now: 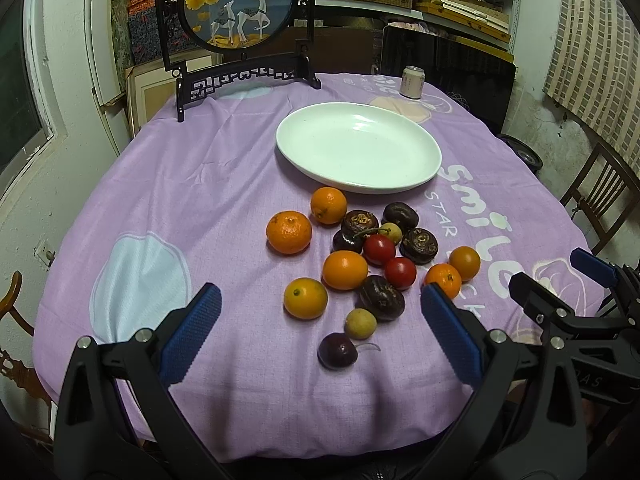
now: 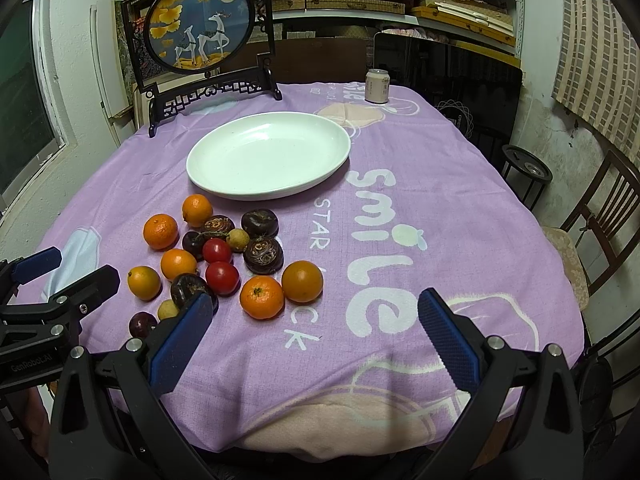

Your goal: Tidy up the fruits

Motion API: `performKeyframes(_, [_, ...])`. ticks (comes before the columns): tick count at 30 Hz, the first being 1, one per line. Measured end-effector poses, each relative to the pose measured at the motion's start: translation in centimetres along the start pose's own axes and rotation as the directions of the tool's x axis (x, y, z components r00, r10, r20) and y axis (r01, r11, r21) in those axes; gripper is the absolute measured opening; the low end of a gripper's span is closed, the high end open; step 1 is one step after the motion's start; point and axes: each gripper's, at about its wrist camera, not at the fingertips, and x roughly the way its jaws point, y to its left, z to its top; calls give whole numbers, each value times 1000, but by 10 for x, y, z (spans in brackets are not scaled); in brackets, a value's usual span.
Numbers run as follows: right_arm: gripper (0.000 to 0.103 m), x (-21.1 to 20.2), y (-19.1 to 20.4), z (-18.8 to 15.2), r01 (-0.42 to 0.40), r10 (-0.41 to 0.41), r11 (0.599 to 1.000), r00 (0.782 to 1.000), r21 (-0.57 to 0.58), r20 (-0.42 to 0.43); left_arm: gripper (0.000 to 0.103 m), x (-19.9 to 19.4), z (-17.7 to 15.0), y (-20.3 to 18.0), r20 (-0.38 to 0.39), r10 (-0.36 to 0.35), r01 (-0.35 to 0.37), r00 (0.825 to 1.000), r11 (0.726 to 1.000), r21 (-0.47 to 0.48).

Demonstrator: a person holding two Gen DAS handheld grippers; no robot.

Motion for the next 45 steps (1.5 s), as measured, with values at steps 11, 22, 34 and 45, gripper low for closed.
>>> performKeyframes(11, [102, 0, 0, 0, -1, 1, 1000, 1000, 1, -1, 101, 0, 0, 0, -1, -1, 1, 1000, 1000, -1])
performKeyframes(22, [102, 0, 1, 0, -1, 1, 1000, 1000, 1, -2, 101, -1, -2, -2, -3, -3, 3, 1000, 1000, -3])
performKeyframes(34, [102, 1, 1, 1, -1, 1, 1000, 1000, 0, -3, 101, -1, -2, -1, -4, -3, 3, 1000, 1000, -4])
performKeyframes(45, [102, 1, 2, 1, -1, 1, 1000, 1000, 0, -5, 101, 0, -1, -1, -6, -4, 4, 1000, 1000, -5])
